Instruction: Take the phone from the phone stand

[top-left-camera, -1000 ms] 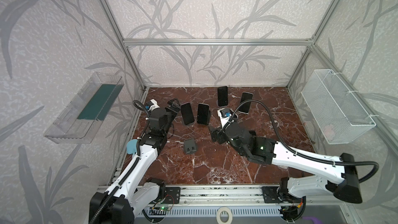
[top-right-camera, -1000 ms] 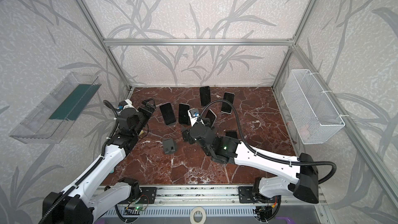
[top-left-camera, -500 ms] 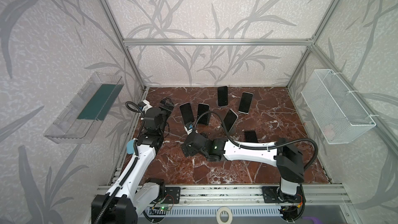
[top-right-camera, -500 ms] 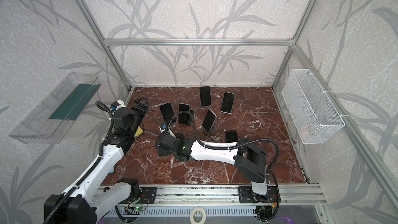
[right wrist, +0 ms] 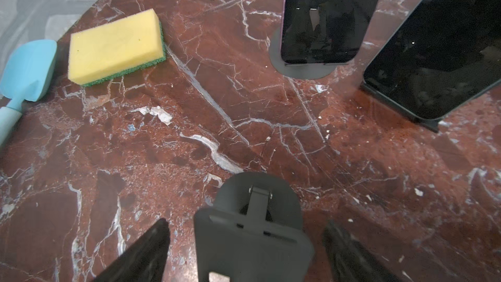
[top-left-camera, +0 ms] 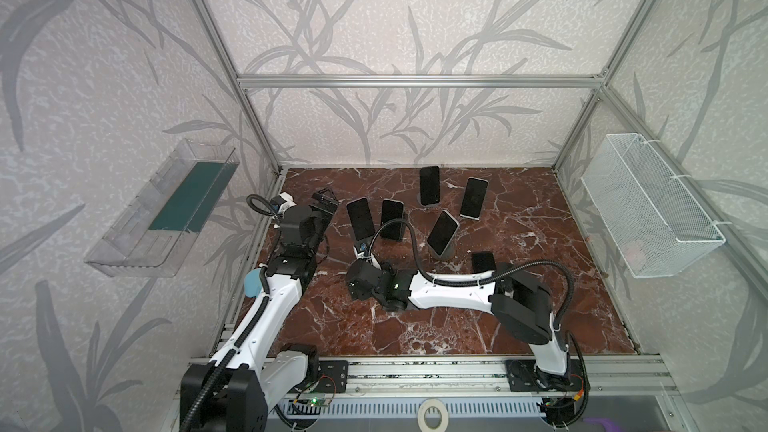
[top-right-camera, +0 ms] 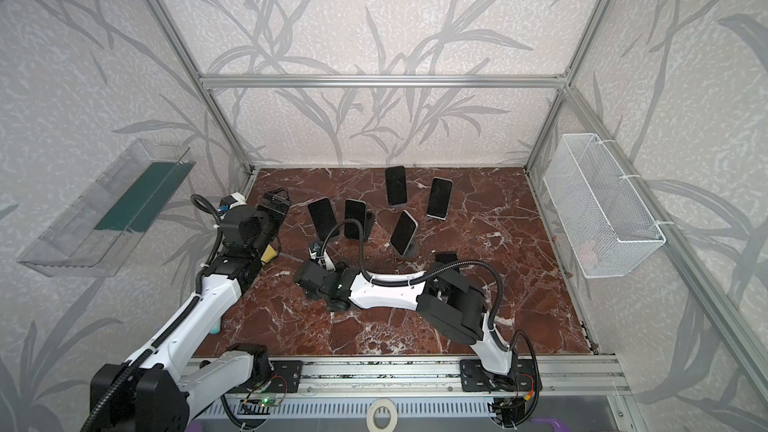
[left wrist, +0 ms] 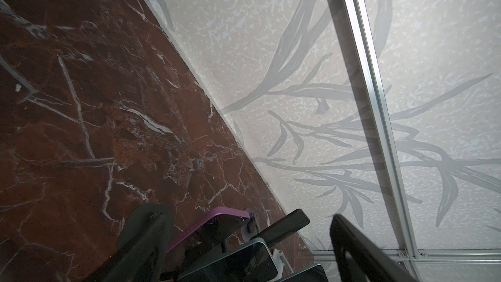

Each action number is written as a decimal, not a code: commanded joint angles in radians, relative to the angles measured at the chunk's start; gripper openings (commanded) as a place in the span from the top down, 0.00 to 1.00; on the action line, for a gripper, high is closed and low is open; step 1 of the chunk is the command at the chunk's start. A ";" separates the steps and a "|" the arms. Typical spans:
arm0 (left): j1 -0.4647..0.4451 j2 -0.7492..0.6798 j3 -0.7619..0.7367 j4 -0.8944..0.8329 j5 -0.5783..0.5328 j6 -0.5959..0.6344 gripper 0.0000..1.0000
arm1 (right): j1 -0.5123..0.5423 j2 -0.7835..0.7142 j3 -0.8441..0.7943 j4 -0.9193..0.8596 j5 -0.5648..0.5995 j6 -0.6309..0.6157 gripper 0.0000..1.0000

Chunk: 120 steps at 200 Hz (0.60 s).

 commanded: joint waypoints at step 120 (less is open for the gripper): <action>0.006 0.018 0.033 0.008 0.048 -0.003 0.08 | 0.009 -0.170 -0.214 0.234 0.000 -0.182 0.39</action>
